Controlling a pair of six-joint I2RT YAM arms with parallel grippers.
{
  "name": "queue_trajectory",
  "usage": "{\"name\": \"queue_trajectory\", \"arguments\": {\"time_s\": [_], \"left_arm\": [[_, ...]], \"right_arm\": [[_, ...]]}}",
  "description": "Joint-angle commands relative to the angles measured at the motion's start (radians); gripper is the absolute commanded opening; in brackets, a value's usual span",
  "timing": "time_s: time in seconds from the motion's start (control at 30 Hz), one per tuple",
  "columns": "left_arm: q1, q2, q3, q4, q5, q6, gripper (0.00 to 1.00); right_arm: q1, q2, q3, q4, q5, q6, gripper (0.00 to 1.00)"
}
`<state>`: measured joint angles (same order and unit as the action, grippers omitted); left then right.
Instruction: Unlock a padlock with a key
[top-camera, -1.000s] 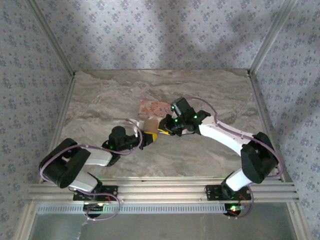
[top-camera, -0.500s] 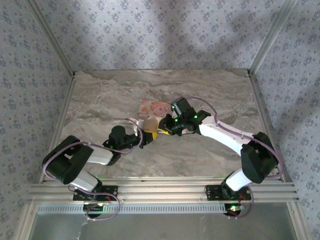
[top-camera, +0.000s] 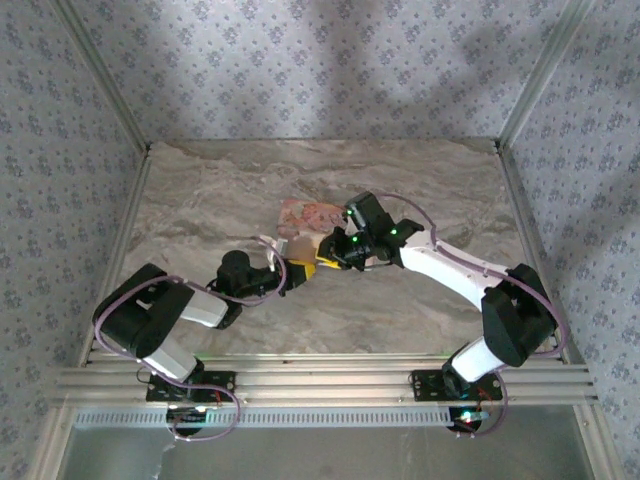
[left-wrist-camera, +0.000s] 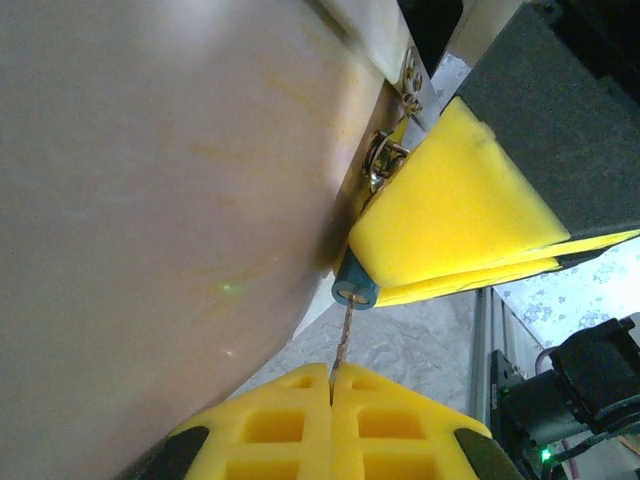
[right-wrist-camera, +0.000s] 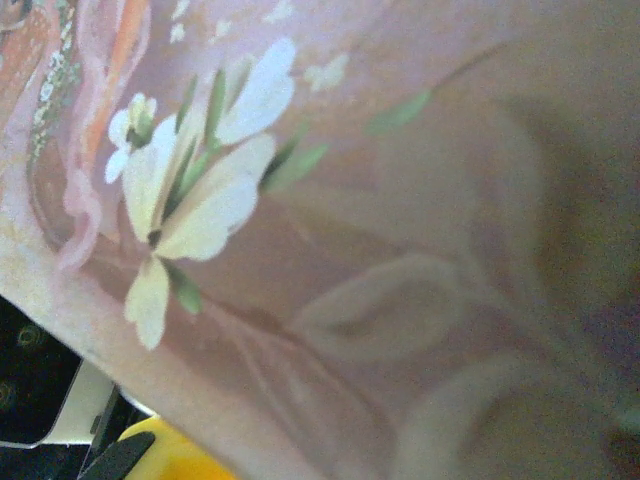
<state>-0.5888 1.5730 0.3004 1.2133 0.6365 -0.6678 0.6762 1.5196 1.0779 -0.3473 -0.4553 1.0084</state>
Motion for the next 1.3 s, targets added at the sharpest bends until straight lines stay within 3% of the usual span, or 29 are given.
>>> {"name": "queue_trajectory", "arguments": {"time_s": [0.0,0.2,0.77,1.13,1.27], "left_arm": [[0.013,0.002,0.037,0.055,0.018,0.008,0.0],[0.032,-0.002,0.039,0.042,0.037,0.009,0.0],[-0.02,0.046,0.08,0.09,-0.041,-0.054,0.0],[-0.06,-0.123,0.046,-0.138,-0.169,0.215,0.0],[-0.073,-0.114,0.055,-0.102,-0.164,0.189,0.0]], "right_arm": [[0.011,-0.024,0.043,-0.017,-0.126,-0.085,0.0],[0.006,-0.009,0.064,-0.078,-0.175,-0.158,0.0],[0.019,0.005,0.028,0.033,-0.219,-0.073,0.0],[0.002,0.002,0.055,-0.086,-0.254,-0.132,0.0],[0.002,0.007,0.061,-0.085,-0.26,-0.128,0.0]]}}
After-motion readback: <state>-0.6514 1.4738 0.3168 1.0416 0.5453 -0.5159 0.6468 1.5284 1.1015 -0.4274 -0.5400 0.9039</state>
